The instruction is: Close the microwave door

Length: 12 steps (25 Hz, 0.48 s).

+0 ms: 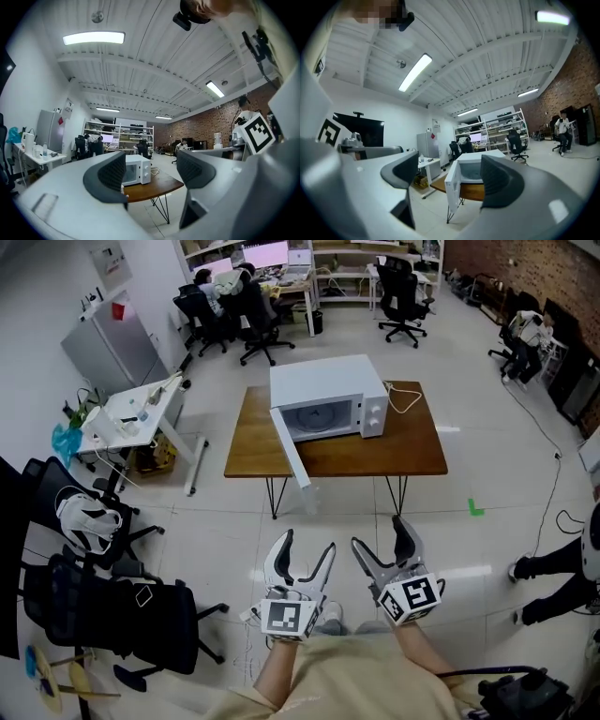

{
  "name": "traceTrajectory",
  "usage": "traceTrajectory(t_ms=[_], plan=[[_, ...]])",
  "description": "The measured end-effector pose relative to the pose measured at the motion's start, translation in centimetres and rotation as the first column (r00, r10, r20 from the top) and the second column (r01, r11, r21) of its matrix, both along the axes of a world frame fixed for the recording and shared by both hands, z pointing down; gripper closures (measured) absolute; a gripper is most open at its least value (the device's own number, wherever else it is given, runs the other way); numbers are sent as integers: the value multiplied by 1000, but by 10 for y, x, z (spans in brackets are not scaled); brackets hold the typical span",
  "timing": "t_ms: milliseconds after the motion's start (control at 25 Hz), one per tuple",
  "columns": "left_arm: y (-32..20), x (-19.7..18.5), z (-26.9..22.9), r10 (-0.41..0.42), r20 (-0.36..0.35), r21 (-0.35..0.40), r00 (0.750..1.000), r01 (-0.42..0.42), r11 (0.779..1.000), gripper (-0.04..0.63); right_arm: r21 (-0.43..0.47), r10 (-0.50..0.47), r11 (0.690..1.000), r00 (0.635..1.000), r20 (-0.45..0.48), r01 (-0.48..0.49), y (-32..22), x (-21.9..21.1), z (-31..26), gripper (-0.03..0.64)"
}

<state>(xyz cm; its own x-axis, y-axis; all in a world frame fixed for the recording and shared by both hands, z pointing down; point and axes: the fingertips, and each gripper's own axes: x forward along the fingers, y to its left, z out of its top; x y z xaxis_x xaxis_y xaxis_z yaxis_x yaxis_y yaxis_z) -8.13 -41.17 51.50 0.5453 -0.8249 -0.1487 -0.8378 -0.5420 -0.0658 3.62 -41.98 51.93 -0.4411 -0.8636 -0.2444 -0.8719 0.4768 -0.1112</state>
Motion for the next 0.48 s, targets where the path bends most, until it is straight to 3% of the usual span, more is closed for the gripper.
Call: traceTrajectory(t_ms=[80, 200, 320, 480], plan=[[-40, -24, 4, 2, 2, -51, 1000, -2, 999, 256, 60, -2, 998, 1000, -11, 3, -28, -32, -18, 213], [-95, -55, 3, -10, -67, -10, 998, 10, 1000, 255, 118, 69, 991, 997, -20, -67, -63, -44, -38, 272], [-125, -63, 8, 2, -104, -2, 995, -2, 1000, 255, 70, 140, 988, 990, 1, -140, -92, -20, -34, 281], [-161, -53, 9, 0, -103, -11, 995, -1, 1000, 256, -7, 166, 986, 986, 7, -166, -130, 3, -11, 281]])
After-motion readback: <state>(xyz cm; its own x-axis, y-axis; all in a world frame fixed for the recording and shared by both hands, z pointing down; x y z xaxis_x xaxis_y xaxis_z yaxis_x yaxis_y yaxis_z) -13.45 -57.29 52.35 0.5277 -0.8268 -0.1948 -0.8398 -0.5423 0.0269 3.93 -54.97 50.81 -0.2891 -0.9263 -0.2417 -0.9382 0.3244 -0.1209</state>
